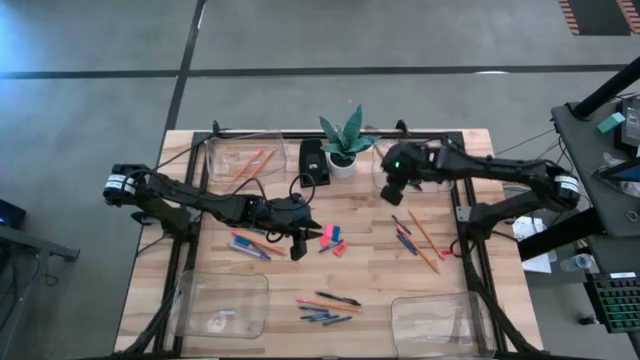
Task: Sort crayons/erasers/pens/pencils in bins
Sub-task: Put the orange eraser into the bottom right transparent bin
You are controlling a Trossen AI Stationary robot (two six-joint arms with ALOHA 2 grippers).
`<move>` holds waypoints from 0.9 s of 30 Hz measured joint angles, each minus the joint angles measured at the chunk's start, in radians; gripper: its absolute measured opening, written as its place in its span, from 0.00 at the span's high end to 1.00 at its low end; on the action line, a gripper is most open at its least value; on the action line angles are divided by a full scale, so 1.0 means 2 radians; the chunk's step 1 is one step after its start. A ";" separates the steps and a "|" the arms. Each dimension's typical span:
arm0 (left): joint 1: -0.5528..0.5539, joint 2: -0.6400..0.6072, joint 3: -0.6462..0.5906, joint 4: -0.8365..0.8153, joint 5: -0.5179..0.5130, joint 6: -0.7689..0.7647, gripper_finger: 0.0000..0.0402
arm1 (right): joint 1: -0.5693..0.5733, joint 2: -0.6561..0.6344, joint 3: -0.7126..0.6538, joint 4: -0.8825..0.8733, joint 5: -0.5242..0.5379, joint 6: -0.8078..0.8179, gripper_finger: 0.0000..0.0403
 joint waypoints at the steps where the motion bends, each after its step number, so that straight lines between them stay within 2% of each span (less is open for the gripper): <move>1: 0.000 0.000 0.000 0.000 0.000 0.000 0.77 | 0.019 0.003 0.000 0.009 0.000 0.003 0.76; 5: -0.004 0.000 0.000 0.000 0.000 0.000 0.77 | 0.088 0.021 0.000 0.046 0.000 0.004 0.73; 10: -0.009 0.000 0.000 0.000 0.000 -0.013 0.77 | 0.149 0.054 0.000 0.080 0.000 0.000 0.68; 15: -0.020 0.000 0.000 0.000 0.000 -0.018 0.77 | 0.176 0.097 0.000 0.102 0.000 -0.010 0.63; 21: -0.036 0.000 0.000 0.000 0.000 -0.026 0.77 | 0.199 0.152 0.000 0.133 -0.002 -0.089 0.61; 23: -0.044 0.000 0.000 0.000 0.000 -0.029 0.77 | 0.202 0.168 0.000 0.153 -0.017 -0.105 0.62; 27: -0.060 0.000 0.000 0.000 0.000 -0.039 0.77 | 0.205 0.198 0.000 0.204 -0.097 -0.123 0.64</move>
